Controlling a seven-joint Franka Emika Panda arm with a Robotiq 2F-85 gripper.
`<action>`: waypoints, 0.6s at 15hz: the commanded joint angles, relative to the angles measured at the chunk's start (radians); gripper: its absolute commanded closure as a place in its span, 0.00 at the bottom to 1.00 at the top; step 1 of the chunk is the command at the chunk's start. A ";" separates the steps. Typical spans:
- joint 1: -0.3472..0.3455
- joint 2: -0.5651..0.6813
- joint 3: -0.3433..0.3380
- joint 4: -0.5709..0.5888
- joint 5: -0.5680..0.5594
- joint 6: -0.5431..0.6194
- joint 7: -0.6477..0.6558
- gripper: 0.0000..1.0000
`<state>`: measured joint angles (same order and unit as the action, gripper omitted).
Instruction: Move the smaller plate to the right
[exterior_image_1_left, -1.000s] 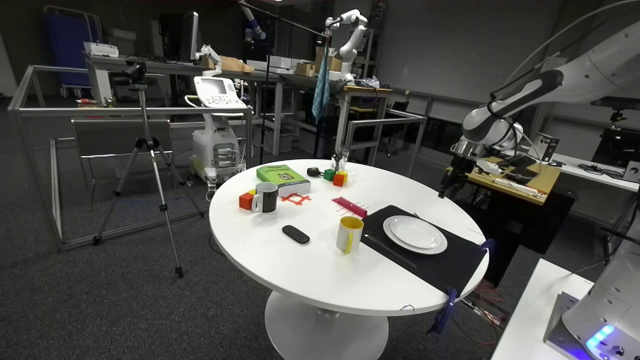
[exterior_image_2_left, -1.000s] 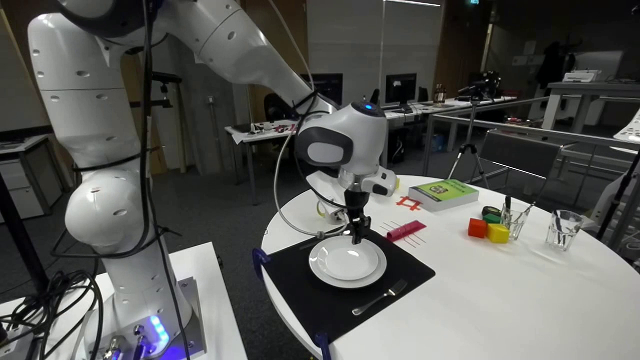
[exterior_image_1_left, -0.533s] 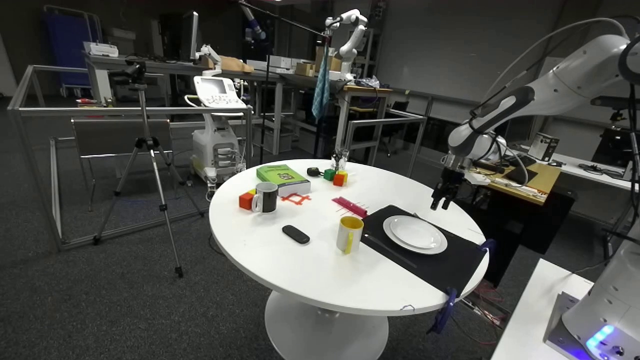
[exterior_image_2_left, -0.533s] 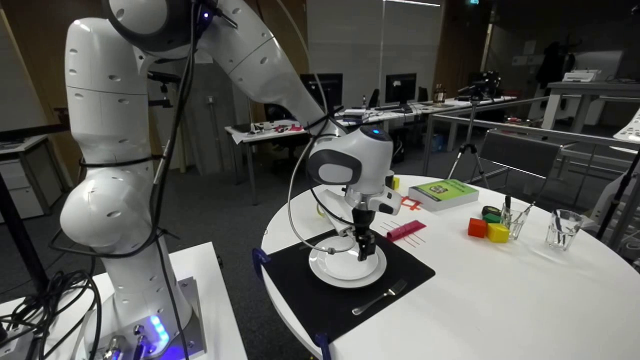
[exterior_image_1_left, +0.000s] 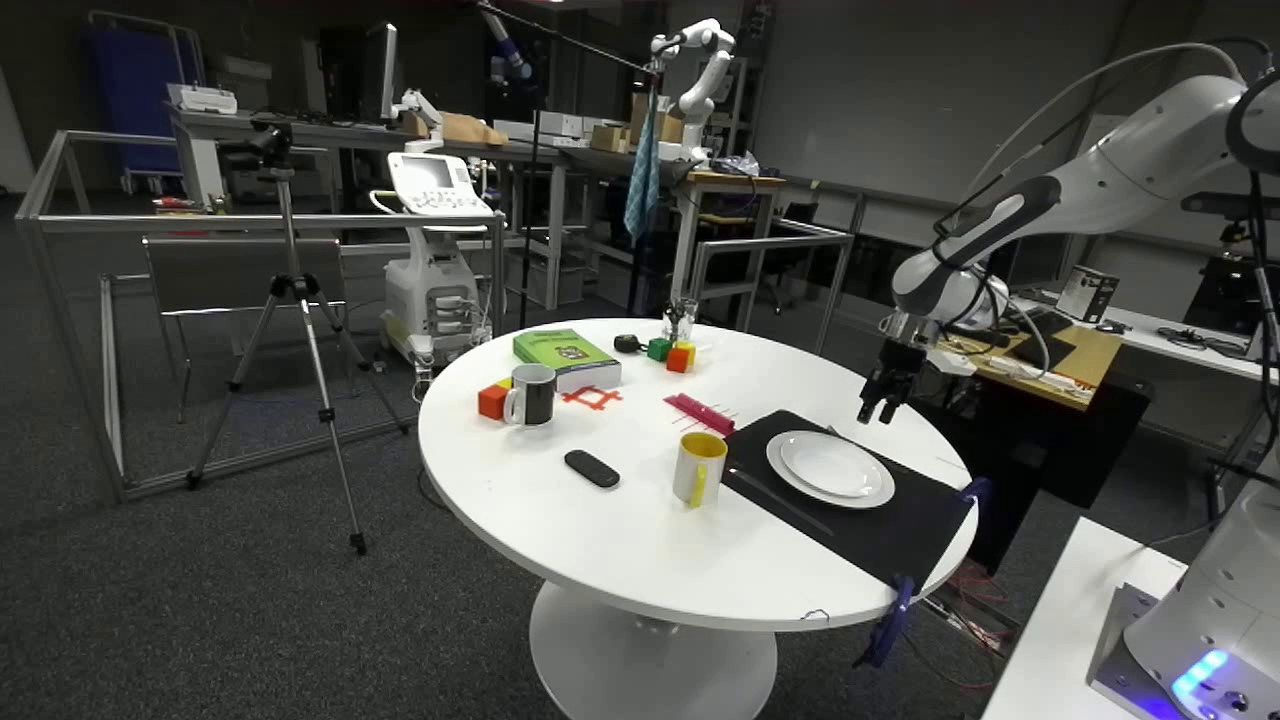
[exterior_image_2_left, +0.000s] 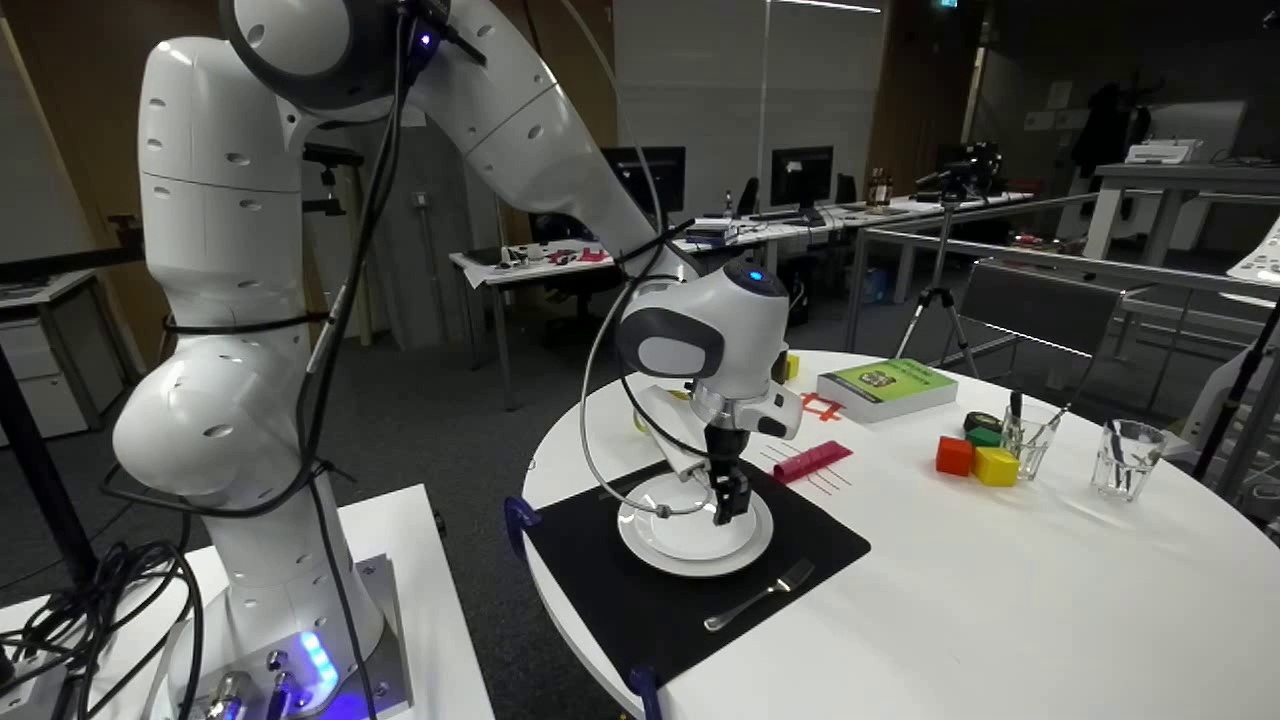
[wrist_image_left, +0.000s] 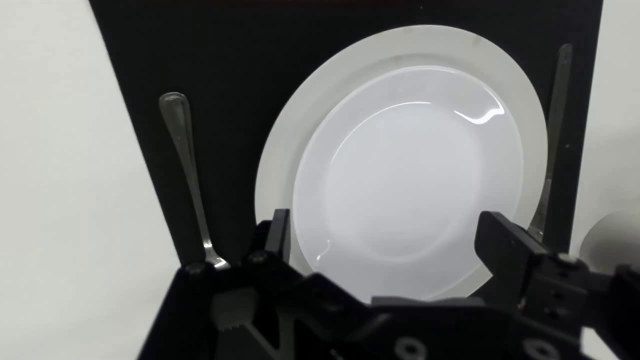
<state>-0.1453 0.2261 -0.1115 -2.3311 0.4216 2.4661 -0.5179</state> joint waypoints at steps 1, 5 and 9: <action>-0.094 -0.006 0.073 -0.001 0.172 -0.020 -0.187 0.00; -0.121 0.026 0.071 0.016 0.264 -0.041 -0.344 0.00; -0.128 0.066 0.061 0.038 0.258 -0.058 -0.397 0.00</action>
<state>-0.2520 0.2606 -0.0566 -2.3285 0.6628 2.4409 -0.8611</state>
